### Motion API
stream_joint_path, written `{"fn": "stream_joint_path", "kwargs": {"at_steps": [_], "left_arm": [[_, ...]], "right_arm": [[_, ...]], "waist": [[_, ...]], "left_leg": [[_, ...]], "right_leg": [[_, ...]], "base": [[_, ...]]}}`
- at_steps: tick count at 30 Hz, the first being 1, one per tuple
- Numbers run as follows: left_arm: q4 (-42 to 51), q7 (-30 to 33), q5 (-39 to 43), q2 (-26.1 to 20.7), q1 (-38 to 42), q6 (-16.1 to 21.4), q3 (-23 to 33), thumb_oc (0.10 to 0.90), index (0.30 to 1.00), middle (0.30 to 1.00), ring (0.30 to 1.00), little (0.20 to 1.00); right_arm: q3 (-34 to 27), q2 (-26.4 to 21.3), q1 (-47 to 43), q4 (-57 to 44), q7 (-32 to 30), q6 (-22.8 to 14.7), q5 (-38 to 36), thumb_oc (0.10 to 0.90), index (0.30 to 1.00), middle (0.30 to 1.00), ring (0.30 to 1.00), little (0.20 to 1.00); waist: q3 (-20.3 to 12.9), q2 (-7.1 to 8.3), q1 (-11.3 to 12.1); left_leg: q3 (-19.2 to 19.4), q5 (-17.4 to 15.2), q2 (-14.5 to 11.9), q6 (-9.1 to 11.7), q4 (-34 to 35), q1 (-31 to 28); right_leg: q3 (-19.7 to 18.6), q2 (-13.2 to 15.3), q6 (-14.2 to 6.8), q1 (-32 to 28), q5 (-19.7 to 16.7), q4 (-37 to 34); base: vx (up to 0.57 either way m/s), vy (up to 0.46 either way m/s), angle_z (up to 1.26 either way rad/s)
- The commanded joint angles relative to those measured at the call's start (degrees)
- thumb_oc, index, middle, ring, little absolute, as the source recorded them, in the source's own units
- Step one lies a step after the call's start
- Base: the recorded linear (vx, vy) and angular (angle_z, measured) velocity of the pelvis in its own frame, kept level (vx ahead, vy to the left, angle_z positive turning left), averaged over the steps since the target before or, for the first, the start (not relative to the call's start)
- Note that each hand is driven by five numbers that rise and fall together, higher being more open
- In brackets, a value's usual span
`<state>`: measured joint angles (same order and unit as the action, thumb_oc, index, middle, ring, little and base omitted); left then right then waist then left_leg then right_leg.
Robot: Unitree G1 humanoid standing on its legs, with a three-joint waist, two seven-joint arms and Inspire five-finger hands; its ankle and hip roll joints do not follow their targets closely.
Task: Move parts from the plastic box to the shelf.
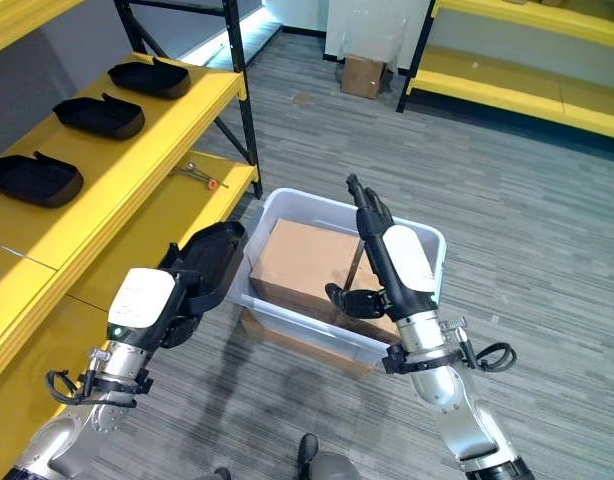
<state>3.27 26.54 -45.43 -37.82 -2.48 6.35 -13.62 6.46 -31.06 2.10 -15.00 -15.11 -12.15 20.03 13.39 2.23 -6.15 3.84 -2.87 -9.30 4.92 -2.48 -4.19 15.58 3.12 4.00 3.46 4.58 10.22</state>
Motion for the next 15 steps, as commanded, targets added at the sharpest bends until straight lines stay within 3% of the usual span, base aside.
{"fn": "stream_joint_path", "kwargs": {"at_steps": [1, 4, 12, 15], "left_arm": [[6.87, 5.54, -1.05, 0.09, 3.3, 0.99, 4.72, 0.4, 0.3, 0.3, 0.3, 0.3], [7.84, 6.25, -2.16, -0.31, 1.33, 0.42, 6.08, 0.4, 0.3, 0.3, 0.3, 0.3], [10.07, 8.21, -3.07, -1.54, -2.25, -0.89, 10.2, 0.4, 0.3, 0.3, 0.3, 0.3], [10.58, 9.14, -2.78, -2.26, -1.99, -1.31, 11.09, 0.4, 0.3, 0.3, 0.3, 0.3]], "right_arm": [[-2.64, -0.85, -0.31, -2.37, -3.73, -4.51, -2.36, 0.9, 1.0, 1.0, 1.0, 1.0], [-2.84, 0.05, 1.02, -2.32, -3.27, -4.58, -2.8, 0.9, 1.0, 1.0, 1.0, 1.0], [-0.53, 0.44, -1.67, -0.67, -1.7, -3.43, -2.3, 0.9, 1.0, 1.0, 1.0, 1.0], [2.22, 1.69, -5.16, -0.01, -0.94, -2.88, -2.73, 0.9, 1.0, 1.0, 1.0, 1.0]], "waist": [[-9.41, -2.07, -0.17], [-10.86, -2.5, 0.39], [-11.47, -0.57, 2.83], [-11.02, 0.43, 4.18]], "left_leg": [[0.07, 2.13, 0.65, -1.25, 3.25, 2.89], [0.4, 2.68, 2.23, -1.61, 7.47, 1.71], [-0.56, 1.1, 6.49, -4.32, 7.48, 2.9], [-1.53, 0.8, 9.34, -6.05, 7.46, 3.89]], "right_leg": [[-5.36, 0.18, -5.5, 1.68, 1.3, -3.6], [-5.19, 0.96, -6.73, 1.23, -0.85, -6.3], [-5.41, 3.78, -9.66, 0.17, -5.52, -10.98], [-6.62, 5.85, -11.31, 0.86, -7.76, -11.92]], "base": [[0.04, 0.133, 0.16], [0.04, 0.244, -0.1], [0.0, 0.204, 0.17], [-0.05, 0.317, 0.08]]}}
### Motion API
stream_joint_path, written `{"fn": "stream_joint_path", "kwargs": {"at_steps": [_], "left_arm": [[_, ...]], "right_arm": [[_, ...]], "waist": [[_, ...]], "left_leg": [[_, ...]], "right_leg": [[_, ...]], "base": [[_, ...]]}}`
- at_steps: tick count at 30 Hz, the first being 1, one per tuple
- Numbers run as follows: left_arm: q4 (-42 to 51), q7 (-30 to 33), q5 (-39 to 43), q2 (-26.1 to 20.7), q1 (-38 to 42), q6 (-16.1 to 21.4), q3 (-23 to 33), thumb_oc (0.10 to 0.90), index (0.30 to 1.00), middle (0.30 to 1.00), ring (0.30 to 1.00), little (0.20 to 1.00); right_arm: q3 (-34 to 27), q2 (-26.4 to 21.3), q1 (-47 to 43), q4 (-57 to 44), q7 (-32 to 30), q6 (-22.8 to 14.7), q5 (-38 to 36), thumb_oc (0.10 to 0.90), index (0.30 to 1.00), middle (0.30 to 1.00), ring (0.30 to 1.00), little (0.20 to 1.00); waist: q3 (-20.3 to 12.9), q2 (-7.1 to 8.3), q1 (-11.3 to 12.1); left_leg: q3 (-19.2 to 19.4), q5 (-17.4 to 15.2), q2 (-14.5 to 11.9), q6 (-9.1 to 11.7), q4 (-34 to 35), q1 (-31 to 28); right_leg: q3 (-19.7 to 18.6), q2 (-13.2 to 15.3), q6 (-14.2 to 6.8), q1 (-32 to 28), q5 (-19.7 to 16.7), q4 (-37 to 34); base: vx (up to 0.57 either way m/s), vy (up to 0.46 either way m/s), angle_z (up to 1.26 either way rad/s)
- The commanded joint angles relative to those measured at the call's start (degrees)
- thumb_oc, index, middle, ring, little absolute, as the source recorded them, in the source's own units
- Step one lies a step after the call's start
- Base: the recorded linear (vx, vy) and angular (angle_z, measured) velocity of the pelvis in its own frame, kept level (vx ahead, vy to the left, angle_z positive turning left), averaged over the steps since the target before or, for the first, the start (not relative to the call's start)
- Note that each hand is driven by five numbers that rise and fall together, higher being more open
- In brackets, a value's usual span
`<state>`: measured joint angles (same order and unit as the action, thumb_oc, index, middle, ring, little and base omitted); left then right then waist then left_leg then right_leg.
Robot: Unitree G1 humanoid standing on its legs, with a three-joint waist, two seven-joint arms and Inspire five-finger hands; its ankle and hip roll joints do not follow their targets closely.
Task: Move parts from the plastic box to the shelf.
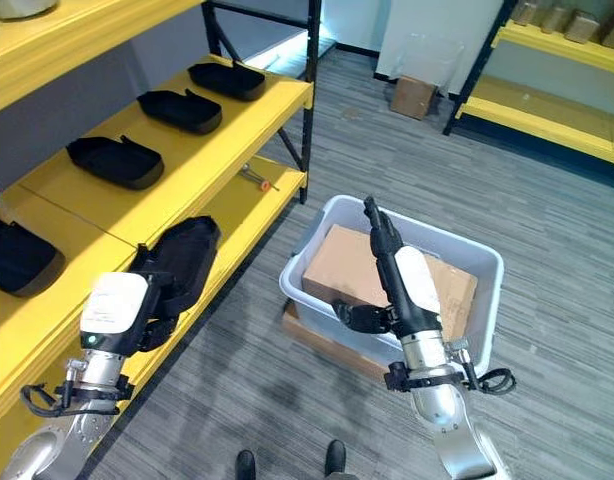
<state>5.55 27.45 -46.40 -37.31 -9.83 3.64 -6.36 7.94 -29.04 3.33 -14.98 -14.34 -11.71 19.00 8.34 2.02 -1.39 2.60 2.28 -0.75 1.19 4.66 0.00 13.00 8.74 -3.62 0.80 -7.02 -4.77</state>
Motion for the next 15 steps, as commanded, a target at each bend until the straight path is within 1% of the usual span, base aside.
{"fn": "stream_joint_path", "kwargs": {"at_steps": [1, 2, 3, 4, 6, 8, 9, 10, 11, 13, 14, 15], "left_arm": [[8.3, 8.34, -1.85, -3.01, 5.74, 1.23, 3.73, 0.4, 0.3, 0.3, 0.3, 0.3], [8.19, 8.62, -2.01, -3.44, 6.36, 0.98, 3.76, 0.4, 0.3, 0.3, 0.3, 0.3], [8.16, 8.64, -2.01, -3.46, 6.4, 0.98, 3.77, 0.4, 0.3, 0.3, 0.3, 0.3], [7.96, 9.28, -2.39, -4.11, 7.15, 0.47, 3.82, 0.4, 0.3, 0.3, 0.3, 0.3], [7.94, 9.44, -2.69, -4.5, 7.59, 0.19, 3.64, 0.4, 0.3, 0.3, 0.3, 0.3], [8.05, 9.45, -2.94, -5.28, 8.49, 0.28, 3.11, 0.4, 0.3, 0.3, 0.3, 0.3], [7.87, 9.38, -3.02, -5.81, 9.11, 0.31, 2.47, 0.4, 0.3, 0.3, 0.3, 0.3], [7.33, 9.37, -2.88, -6.15, 9.78, 0.31, 1.63, 0.4, 0.3, 0.3, 0.3, 0.3], [7.2, 9.23, -2.8, -6.4, 10.07, 0.51, 1.15, 0.4, 0.3, 0.3, 0.3, 0.3], [7.04, 9.3, -2.79, -6.38, 10.25, 0.54, 1.04, 0.4, 0.3, 0.3, 0.3, 0.3], [6.65, 8.29, -2.44, -6.19, 10.75, 0.86, -0.43, 0.4, 0.3, 0.3, 0.3, 0.3], [6.62, 8.27, -2.44, -6.17, 10.76, 0.84, -0.55, 0.4, 0.3, 0.3, 0.3, 0.3]], "right_arm": [[1.46, 0.01, -7.25, 0.14, -1.57, -3.17, -1.47, 0.9, 1.0, 1.0, 1.0, 1.0], [2.15, 0.35, -8.3, 0.5, -1.61, -3.1, -1.29, 0.9, 1.0, 1.0, 1.0, 1.0], [2.18, 0.38, -8.38, 0.56, -1.63, -3.12, -1.28, 0.9, 1.0, 1.0, 1.0, 1.0], [3.46, 1.23, -10.24, 0.91, -1.74, -2.81, -0.65, 0.9, 1.0, 1.0, 1.0, 1.0], [4.64, 2.06, -11.57, 1.2, -1.83, -2.69, -0.26, 0.9, 1.0, 1.0, 1.0, 1.0], [5.71, 2.68, -12.84, 1.4, -1.98, -2.35, 0.2, 0.9, 1.0, 1.0, 1.0, 1.0], [6.24, 2.93, -13.69, 1.35, -2.09, -2.27, 0.36, 0.9, 1.0, 1.0, 1.0, 1.0], [6.69, 3.18, -14.23, 1.38, -2.15, -2.42, 0.12, 0.9, 1.0, 1.0, 1.0, 1.0], [6.88, 3.03, -14.33, 1.35, -1.96, -2.6, -0.06, 0.9, 1.0, 1.0, 1.0, 1.0], [6.83, 2.99, -14.37, 1.39, -1.95, -2.62, -0.09, 0.9, 1.0, 1.0, 1.0, 1.0], [6.59, 2.2, -12.96, 0.59, -1.61, -3.38, -0.61, 0.9, 1.0, 1.0, 1.0, 1.0], [6.52, 2.16, -12.8, 0.55, -1.6, -3.43, -0.64, 0.9, 1.0, 1.0, 1.0, 1.0]], "waist": [[-5.82, 0.79, -0.41], [-5.55, 1.0, -0.26], [-5.54, 1.04, -0.25], [-5.06, 1.23, 0.1], [-4.6, 1.31, 0.18], [-3.76, 1.39, -0.13], [-3.19, 1.34, -0.55], [-2.69, 1.23, -0.89], [-2.54, 1.15, -1.26], [-2.58, 1.22, -0.91], [-3.42, 1.57, -1.79], [-3.48, 1.58, -1.76]], "left_leg": [[-0.36, -4.36, 1.34, -2.66, 0.31, -0.13], [-0.33, -4.41, 1.95, -3.04, 0.31, 0.07], [-0.29, -4.4, 1.98, -3.07, 0.31, 0.09], [-0.13, -4.57, 3.15, -3.77, 0.32, 0.42], [0.33, -4.68, 3.78, -4.28, 0.32, 0.37], [0.62, -4.6, 3.99, -4.75, 0.3, 0.33], [0.41, -4.35, 3.96, -5.14, 0.26, 0.33], [0.12, -4.37, 3.91, -5.48, 0.18, 0.2], [-0.12, -3.74, 4.09, -5.83, 0.13, 0.65], [0.2, -3.87, 4.05, -5.74, 0.14, 0.69], [-1.82, -3.72, 4.92, -6.56, -1.0, 1.65], [-1.88, -3.88, 4.91, -6.53, -1.08, 1.61]], "right_leg": [[-4.26, 0.67, -3.99, 3.72, 3.43, 3.02], [-4.63, 1.14, -4.43, 4.12, 2.89, 2.91], [-4.68, 1.17, -4.45, 4.15, 2.87, 2.9], [-5.73, 1.98, -5.22, 5.1, 1.88, 2.86], [-6.4, 2.38, -5.64, 5.99, 1.51, 3.7], [-8.79, 2.29, -5.79, 6.97, 1.4, 5.77], [-11.13, 1.0, -5.41, 7.69, 1.99, 7.69], [-13.73, -1.27, -4.8, 8.25, 4.24, 10.93], [-15.69, -3.52, -4.04, 8.37, 5.57, 12.66], [-16.09, -3.66, -3.87, 9.18, 6.29, 14.01], [-21.3, -10.69, -1.17, 7.47, 11.36, 17.7], [-21.28, -10.72, -1.05, 7.49, 11.6, 17.93]], "base": [[-0.04, 0.221, 0.03], [-0.03, 0.158, 0.04], [-0.06, 0.251, 0.03], [-0.06, 0.232, 0.0], [-0.05, 0.248, -0.1], [-0.05, 0.17, -0.15], [-0.05, 0.147, -0.16], [-0.07, 0.119, -0.18], [-0.04, 0.064, -0.11], [-0.01, 0.03, 0.01], [0.02, 0.043, 0.07], [0.0, 0.039, 0.33]]}}
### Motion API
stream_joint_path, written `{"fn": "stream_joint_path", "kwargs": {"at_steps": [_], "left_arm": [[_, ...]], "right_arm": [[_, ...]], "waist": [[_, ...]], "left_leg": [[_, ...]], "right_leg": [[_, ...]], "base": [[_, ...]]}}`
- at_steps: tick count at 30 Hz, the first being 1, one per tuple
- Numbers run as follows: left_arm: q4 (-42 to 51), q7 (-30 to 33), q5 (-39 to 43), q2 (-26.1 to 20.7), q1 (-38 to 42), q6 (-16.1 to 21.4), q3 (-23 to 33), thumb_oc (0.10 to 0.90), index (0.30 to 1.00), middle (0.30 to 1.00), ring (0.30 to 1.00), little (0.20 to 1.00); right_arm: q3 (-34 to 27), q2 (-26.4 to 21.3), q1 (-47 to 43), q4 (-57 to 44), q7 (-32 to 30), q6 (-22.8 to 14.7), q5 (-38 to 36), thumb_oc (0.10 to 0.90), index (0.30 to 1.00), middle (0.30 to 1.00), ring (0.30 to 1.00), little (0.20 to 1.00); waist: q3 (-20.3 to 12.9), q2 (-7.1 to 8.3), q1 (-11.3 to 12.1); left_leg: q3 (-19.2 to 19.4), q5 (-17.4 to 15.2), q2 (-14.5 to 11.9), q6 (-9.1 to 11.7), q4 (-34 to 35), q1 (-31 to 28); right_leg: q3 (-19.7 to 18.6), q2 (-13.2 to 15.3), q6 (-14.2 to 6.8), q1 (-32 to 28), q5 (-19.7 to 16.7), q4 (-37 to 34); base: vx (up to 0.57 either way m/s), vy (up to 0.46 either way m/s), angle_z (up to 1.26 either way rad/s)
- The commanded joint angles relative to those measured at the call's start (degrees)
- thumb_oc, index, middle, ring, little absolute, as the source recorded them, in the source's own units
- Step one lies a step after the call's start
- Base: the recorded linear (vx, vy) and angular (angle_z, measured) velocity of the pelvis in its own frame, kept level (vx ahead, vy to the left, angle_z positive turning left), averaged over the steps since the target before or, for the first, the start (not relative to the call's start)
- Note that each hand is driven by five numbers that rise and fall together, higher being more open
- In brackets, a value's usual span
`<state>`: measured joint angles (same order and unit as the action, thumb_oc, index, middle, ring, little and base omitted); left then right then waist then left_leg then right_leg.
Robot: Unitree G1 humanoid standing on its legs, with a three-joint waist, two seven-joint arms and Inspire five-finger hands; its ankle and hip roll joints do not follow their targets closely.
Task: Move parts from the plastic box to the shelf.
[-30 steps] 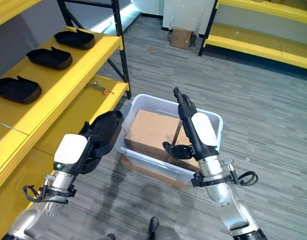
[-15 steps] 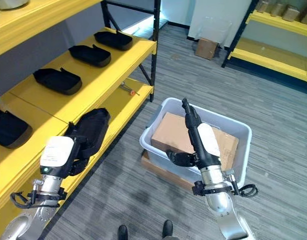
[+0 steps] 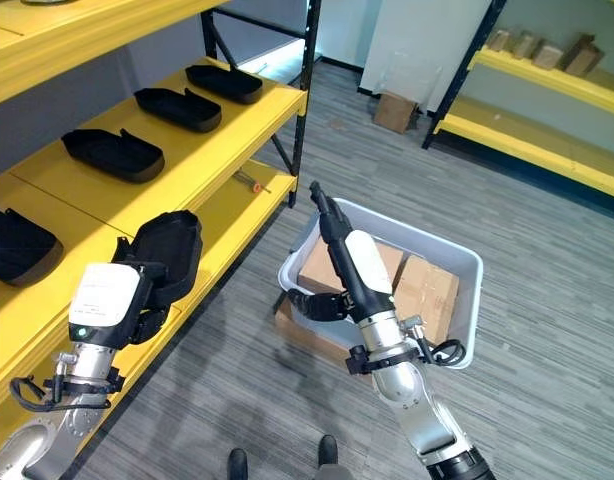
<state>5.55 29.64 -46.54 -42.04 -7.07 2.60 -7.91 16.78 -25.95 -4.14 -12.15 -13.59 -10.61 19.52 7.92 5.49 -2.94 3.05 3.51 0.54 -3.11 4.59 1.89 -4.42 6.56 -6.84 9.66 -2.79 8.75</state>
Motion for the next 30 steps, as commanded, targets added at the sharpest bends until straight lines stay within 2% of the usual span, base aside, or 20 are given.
{"fn": "stream_joint_path", "kwargs": {"at_steps": [1, 4, 7, 9, 14, 16, 17, 19, 22, 23, 24, 25, 26, 27, 28, 29, 30], "left_arm": [[6.49, 5.42, -1.95, -0.82, 8.09, 2.07, 0.52, 0.4, 0.3, 0.3, 0.3, 0.3], [6.1, 4.56, -0.93, 1.0, 8.55, 2.29, -0.65, 0.4, 0.3, 0.3, 0.3, 0.3], [5.63, 4.33, -0.71, 2.58, 9.79, 2.71, -2.4, 0.4, 0.3, 0.3, 0.3, 0.3], [5.73, 3.62, 1.1, 3.6, 9.37, 3.26, -2.9, 0.4, 0.3, 0.3, 0.3, 0.3], [5.42, 2.24, 1.3, 3.19, 9.76, 3.55, -4.45, 0.4, 0.3, 0.3, 0.3, 0.3], [5.9, 2.13, 1.13, 3.01, 9.23, 3.45, -4.22, 0.4, 0.3, 0.3, 0.3, 0.3], [7.06, 2.51, 0.48, 2.0, 8.78, 3.47, -3.31, 0.4, 0.3, 0.3, 0.3, 0.3], [7.5, 2.75, 0.43, 1.71, 8.59, 3.09, -2.83, 0.4, 0.3, 0.3, 0.3, 0.3], [8.57, 3.08, 0.81, 1.27, 8.32, 2.96, -1.11, 0.4, 0.3, 0.3, 0.3, 0.3], [9.03, 3.35, 1.06, 1.15, 8.17, 3.21, -0.49, 0.4, 0.3, 0.3, 0.3, 0.3], [9.3, 3.61, 1.44, 1.34, 8.1, 3.5, -0.21, 0.4, 0.3, 0.3, 0.3, 0.3], [9.21, 3.93, 2.25, 1.84, 7.85, 3.77, 0.07, 0.4, 0.3, 0.3, 0.3, 0.3], [9.02, 4.01, 2.77, 2.16, 8.06, 3.9, -0.02, 0.4, 0.3, 0.3, 0.3, 0.3], [8.45, 4.14, 3.24, 2.47, 8.49, 3.81, -0.54, 0.4, 0.3, 0.3, 0.3, 0.3], [8.11, 3.94, 3.44, 2.83, 9.25, 3.83, -1.44, 0.4, 0.3, 0.3, 0.3, 0.3], [7.85, 3.95, 3.57, 2.98, 10.32, 3.78, -2.21, 0.4, 0.3, 0.3, 0.3, 0.3], [7.39, 3.71, 3.54, 3.19, 11.29, 3.75, -3.13, 0.4, 0.3, 0.3, 0.3, 0.3]], "right_arm": [[-2.52, -1.09, -4.41, -2.4, -2.3, -4.76, -1.38, 0.9, 1.0, 1.0, 1.0, 1.0], [-3.25, -1.57, -2.74, -2.77, -2.85, -5.1, -1.69, 0.9, 1.0, 1.0, 1.0, 1.0], [-3.94, -2.53, -1.4, -3.85, -2.87, -5.31, -2.34, 0.9, 1.0, 1.0, 1.0, 1.0], [-5.2, -3.21, -0.09, -4.8, -3.18, -5.26, -2.45, 0.9, 1.0, 1.0, 1.0, 1.0], [-7.44, -4.44, 2.21, -6.73, -3.26, -5.68, -2.49, 0.9, 1.0, 1.0, 1.0, 1.0], [-8.31, -4.48, 3.5, -7.03, -3.38, -6.17, -3.18, 0.9, 1.0, 1.0, 1.0, 1.0], [-8.79, -5.18, 4.17, -8.33, -3.53, -6.78, -3.5, 0.9, 1.0, 1.0, 1.0, 1.0], [-9.18, -5.65, 4.07, -8.87, -3.66, -6.86, -3.3, 0.9, 1.0, 1.0, 1.0, 1.0], [-9.58, -6.13, 3.19, -8.84, -3.9, -6.8, -3.49, 0.9, 1.0, 1.0, 1.0, 1.0], [-10.23, -6.44, 3.27, -8.72, -4.51, -6.69, -3.27, 0.9, 1.0, 1.0, 1.0, 1.0], [-10.45, -6.6, 3.57, -8.61, -4.45, -6.63, -3.65, 0.9, 1.0, 1.0, 1.0, 1.0], [-11.5, -6.19, 5.09, -8.21, -4.37, -6.73, -5.02, 0.9, 1.0, 1.0, 1.0, 1.0], [-12.12, -5.88, 6.07, -8.08, -4.64, -6.73, -5.79, 0.9, 1.0, 1.0, 1.0, 1.0], [-13.17, -5.79, 7.51, -8.32, -4.99, -7.01, -6.57, 0.9, 1.0, 1.0, 1.0, 1.0], [-14.01, -5.82, 8.63, -8.3, -5.27, -7.0, -6.93, 0.9, 1.0, 1.0, 1.0, 1.0], [-14.79, -5.92, 9.27, -8.08, -6.12, -6.91, -6.86, 0.9, 1.0, 1.0, 1.0, 1.0], [-15.69, -5.95, 9.76, -7.6, -7.07, -6.61, -6.13, 0.9, 1.0, 1.0, 1.0, 1.0]], "waist": [[-3.58, -1.55, -0.44], [-4.97, -1.19, -1.03], [-6.33, -0.57, -1.31], [-6.71, -0.65, -1.08], [-5.06, -0.77, -1.44], [-4.19, -0.98, -1.67], [-1.92, -1.52, -1.08], [-1.03, -1.74, -1.2], [-0.49, -1.65, -1.57], [-0.54, -0.82, -2.09], [-0.68, -0.27, -2.48], [-1.46, 0.24, -2.97], [-1.83, 0.24, -3.54], [-2.45, -0.18, -4.62], [-2.99, -0.78, -5.19], [-3.26, -1.43, -6.05], [-3.64, -2.59, -6.66]], "left_leg": [[-3.34, -4.59, 4.02, -2.32, -1.3, 0.23], [-6.14, -4.56, 4.68, -2.48, -1.12, 0.49], [-8.27, -4.33, 5.29, -2.05, -1.74, 1.17], [-8.71, -4.98, 5.29, -1.83, -2.87, 1.14], [-10.17, -6.5, 5.93, -1.36, -7.99, 2.73], [-11.08, -7.02, 6.41, -0.97, -10.71, 3.87], [-12.74, -7.22, 7.96, 0.01, -15.5, 6.6], [-13.4, -7.38, 8.72, 0.38, -17.39, 7.98], [-13.95, -8.78, 8.35, 0.97, -19.52, 9.05], [-11.73, -11.09, 5.56, 1.01, -22.0, 9.18], [-10.47, -11.96, 2.92, 0.95, -22.6, 9.11], [-10.11, -10.37, -3.06, 0.98, -19.62, 7.23], [-8.72, -7.78, -7.62, 1.46, -17.76, 6.61], [-6.32, -3.35, -13.1, 2.94, -13.18, 5.72], [-4.8, 1.22, -16.25, 4.48, -9.04, 5.08], [-1.08, 4.65, -19.67, 6.31, -6.07, 5.21], [1.08, 7.21, -21.02, 8.11, -2.47, 4.12]], "right_leg": [[-6.07, -10.66, 2.92, -1.94, 7.61, 4.4], [-11.64, -13.86, 3.63, -2.95, 6.82, 0.89], [-14.58, -14.9, 4.05, -5.06, 4.08, -5.23], [-14.51, -14.64, 4.02, -6.58, 3.0, -8.01], [-13.38, -14.73, 5.11, -6.9, 3.6, -6.97], [-12.12, -14.67, 5.46, -6.85, 3.89, -6.72], [-9.92, -14.17, 5.93, -6.19, 4.27, -6.09], [-8.84, -13.93, 6.1, -5.58, 4.45, -5.35], [-7.41, -13.7, 6.1, -3.2, 4.62, -3.14], [-6.66, -12.38, 6.06, -2.91, 5.0, -2.42], [-6.13, -11.16, 5.81, -2.77, 5.26, -2.03], [-5.02, -9.88, 5.72, -2.49, 6.63, -1.16], [-3.94, -8.89, 5.52, -2.27, 7.81, -0.44], [-2.27, -8.37, 5.86, -2.11, 9.69, 0.89], [-0.77, -8.17, 6.19, -1.51, 10.2, 1.65], [1.3, -7.25, 5.75, -1.33, 11.22, 2.42], [3.25, -7.02, 5.6, -0.98, 11.79, 3.23]], "base": [[0.0, -0.016, 0.57], [0.01, -0.04, 0.6], [0.02, -0.085, 0.39], [0.04, -0.091, 0.38], [-0.03, -0.065, 0.16], [-0.09, -0.06, 0.35], [-0.1, -0.03, 0.54], [-0.13, -0.019, 0.7], [-0.09, -0.004, 0.51], [-0.01, 0.038, 0.69], [-0.03, 0.101, 0.51], [-0.04, 0.149, 0.5], [0.01, 0.179, 0.55], [0.02, 0.157, 0.55], [0.03, 0.21, 0.56], [0.02, 0.197, 0.8], [0.04, 0.24, 1.08]]}}
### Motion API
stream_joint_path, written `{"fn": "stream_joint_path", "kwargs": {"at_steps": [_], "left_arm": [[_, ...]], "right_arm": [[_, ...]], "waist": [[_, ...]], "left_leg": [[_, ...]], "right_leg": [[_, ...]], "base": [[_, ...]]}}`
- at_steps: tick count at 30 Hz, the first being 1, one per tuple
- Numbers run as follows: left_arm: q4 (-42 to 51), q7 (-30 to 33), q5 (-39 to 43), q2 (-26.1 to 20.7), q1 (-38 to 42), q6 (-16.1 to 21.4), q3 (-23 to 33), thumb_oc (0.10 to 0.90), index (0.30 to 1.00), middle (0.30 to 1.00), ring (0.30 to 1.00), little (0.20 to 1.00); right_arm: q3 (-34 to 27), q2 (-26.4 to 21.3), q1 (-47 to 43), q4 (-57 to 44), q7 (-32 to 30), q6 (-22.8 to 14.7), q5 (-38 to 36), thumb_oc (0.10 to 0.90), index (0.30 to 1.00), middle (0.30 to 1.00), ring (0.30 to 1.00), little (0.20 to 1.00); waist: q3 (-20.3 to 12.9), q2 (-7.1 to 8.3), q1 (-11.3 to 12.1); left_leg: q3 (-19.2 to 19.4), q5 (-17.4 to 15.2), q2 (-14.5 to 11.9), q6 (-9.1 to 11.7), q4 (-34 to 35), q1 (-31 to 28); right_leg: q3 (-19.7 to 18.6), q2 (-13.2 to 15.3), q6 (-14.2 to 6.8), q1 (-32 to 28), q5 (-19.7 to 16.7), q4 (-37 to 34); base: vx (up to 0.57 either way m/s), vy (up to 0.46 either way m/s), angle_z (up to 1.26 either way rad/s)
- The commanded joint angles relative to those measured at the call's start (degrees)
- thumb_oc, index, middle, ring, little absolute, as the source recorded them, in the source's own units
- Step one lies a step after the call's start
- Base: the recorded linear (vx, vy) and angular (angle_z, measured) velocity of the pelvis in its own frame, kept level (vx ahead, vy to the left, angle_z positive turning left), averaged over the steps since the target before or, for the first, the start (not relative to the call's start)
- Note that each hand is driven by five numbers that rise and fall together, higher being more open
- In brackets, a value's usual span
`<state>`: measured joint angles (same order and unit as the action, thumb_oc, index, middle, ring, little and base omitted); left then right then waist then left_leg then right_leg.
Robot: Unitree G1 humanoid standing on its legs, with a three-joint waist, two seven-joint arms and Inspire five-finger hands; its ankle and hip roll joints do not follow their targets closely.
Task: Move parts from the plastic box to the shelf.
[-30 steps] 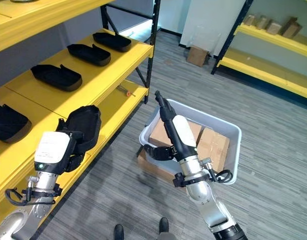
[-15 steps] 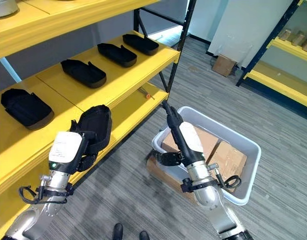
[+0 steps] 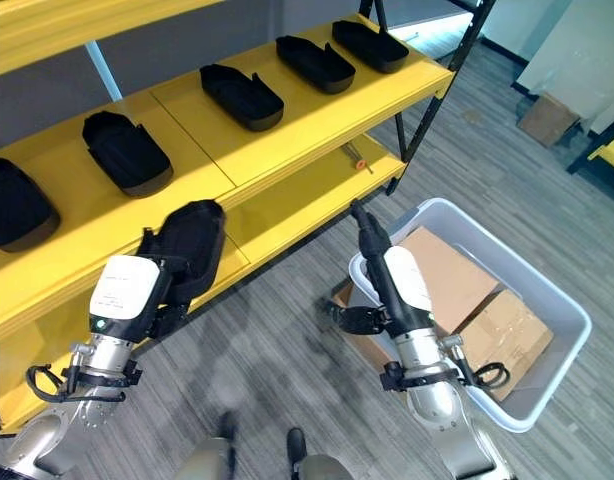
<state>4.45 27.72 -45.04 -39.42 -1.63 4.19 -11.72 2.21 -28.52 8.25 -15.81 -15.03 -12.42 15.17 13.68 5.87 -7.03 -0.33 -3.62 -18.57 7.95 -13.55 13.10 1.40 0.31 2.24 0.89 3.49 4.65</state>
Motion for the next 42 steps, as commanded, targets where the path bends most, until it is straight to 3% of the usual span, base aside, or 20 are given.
{"fn": "stream_joint_path", "kwargs": {"at_steps": [1, 5, 9, 15, 23, 42], "left_arm": [[8.04, 5.8, 1.9, 1.18, 6.67, 2.11, 0.18, 0.4, 0.3, 0.3, 0.3, 0.3], [7.21, 5.91, 2.13, 1.74, 7.38, 3.26, -2.19, 0.4, 0.3, 0.3, 0.3, 0.3], [7.18, 5.81, 2.95, 1.83, 7.36, 3.23, -2.33, 0.4, 0.3, 0.3, 0.3, 0.3], [8.33, 6.54, 3.3, -0.15, 5.68, 2.97, 0.31, 0.4, 0.3, 0.3, 0.3, 0.3], [9.27, 6.36, 2.53, -1.09, 3.73, 2.91, 2.88, 0.4, 0.3, 0.3, 0.3, 0.3], [18.21, 11.31, -0.03, -1.38, 4.89, 1.46, 11.12, 0.4, 0.3, 0.3, 0.3, 0.3]], "right_arm": [[-2.16, -3.18, -1.9, -3.83, -6.9, -4.95, -1.06, 0.9, 1.0, 1.0, 1.0, 1.0], [-3.25, -2.54, -0.63, -3.87, -9.52, -4.64, 1.89, 0.9, 1.0, 1.0, 1.0, 1.0], [-3.82, -1.56, 0.41, -4.11, -10.34, -4.33, 2.51, 0.9, 1.0, 1.0, 1.0, 1.0], [-2.37, -0.51, -0.44, -4.46, -9.56, -3.11, 4.13, 0.9, 1.0, 1.0, 1.0, 1.0], [-2.15, 0.07, -0.38, -4.43, -8.55, -2.33, 4.84, 0.9, 1.0, 1.0, 1.0, 1.0], [-1.8, -0.18, 1.28, -6.14, -8.49, -2.77, 5.98, 0.9, 1.0, 1.0, 1.0, 1.0]], "waist": [[-9.65, -4.2, -3.44], [-10.57, -6.27, -2.3], [-11.15, -6.27, -1.91], [-11.55, -3.78, -0.61], [-12.94, -1.41, -0.24], [-14.48, -0.73, -0.02]], "left_leg": [[9.53, 14.42, -3.5, -1.31, 18.55, -8.61], [6.08, 12.74, -3.43, 0.38, 18.55, -8.14], [6.43, 11.84, -1.93, 0.33, 18.55, -7.72], [7.65, 8.35, 3.03, -1.61, 18.55, -9.16], [9.89, 6.48, 4.4, -2.63, 18.55, -11.56], [11.66, 4.57, 4.3, -2.63, 18.55, -14.36]], "right_leg": [[-0.05, -0.31, -3.9, 7.57, 6.54, 8.58], [0.75, 0.02, -4.84, 6.76, 5.87, 7.78], [1.51, 1.61, -5.71, 5.77, 4.63, 6.01], [0.43, 5.82, -8.64, 1.71, -0.59, -2.67], [-1.53, 7.23, -9.87, 0.14, -1.73, -5.28], [-2.96, 7.72, -10.68, -1.42, -2.09, -6.66]], "base": [[0.03, 0.125, 1.04], [0.04, 0.166, 0.65], [0.07, 0.16, 0.31], [0.06, 0.204, 0.27], [0.05, 0.054, -0.09], [0.02, 0.005, -0.07]]}}
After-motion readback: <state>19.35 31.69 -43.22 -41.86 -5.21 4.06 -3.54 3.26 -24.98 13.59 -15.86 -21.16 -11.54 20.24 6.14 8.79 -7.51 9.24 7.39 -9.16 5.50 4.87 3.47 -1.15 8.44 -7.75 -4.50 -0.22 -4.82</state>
